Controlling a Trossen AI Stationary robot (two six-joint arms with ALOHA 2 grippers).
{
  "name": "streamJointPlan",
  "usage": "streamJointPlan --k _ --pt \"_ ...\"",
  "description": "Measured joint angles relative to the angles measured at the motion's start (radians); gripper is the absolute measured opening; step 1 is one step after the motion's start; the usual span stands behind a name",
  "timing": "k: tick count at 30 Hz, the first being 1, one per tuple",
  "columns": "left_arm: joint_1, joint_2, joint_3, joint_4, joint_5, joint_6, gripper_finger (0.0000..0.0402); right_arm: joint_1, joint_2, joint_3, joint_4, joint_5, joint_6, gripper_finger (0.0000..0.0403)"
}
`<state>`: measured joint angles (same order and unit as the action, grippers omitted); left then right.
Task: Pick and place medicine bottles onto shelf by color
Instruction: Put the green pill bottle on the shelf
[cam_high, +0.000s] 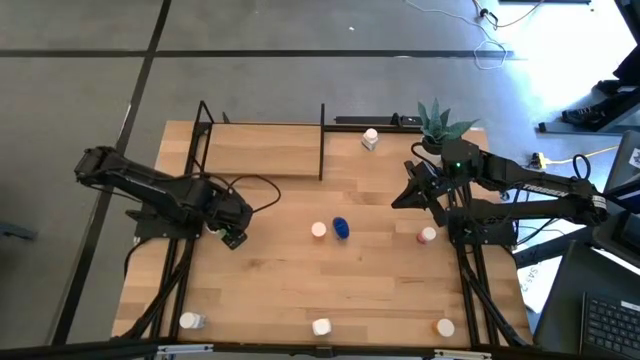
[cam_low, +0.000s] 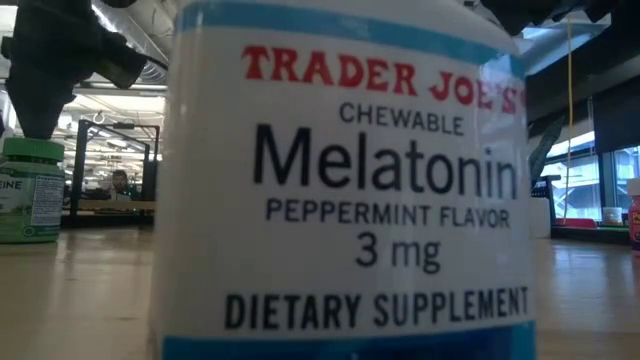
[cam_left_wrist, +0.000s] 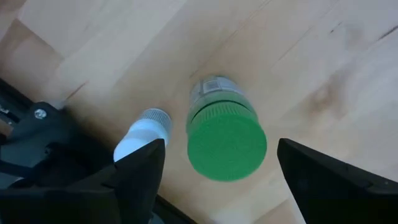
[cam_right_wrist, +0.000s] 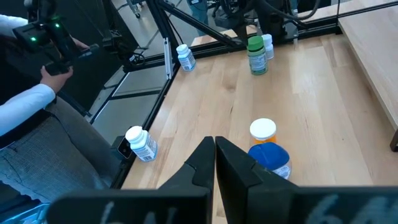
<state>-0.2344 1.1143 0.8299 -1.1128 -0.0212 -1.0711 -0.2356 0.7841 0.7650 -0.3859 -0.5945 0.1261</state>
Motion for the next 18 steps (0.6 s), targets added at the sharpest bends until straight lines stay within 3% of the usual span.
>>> streamJointPlan --k 18 --pt "-0.01 0.0 -0.092 0.133 -0.02 0.008 0.0306 0.0 0.0 0.0 0.0 0.0 0.0 0.0017"
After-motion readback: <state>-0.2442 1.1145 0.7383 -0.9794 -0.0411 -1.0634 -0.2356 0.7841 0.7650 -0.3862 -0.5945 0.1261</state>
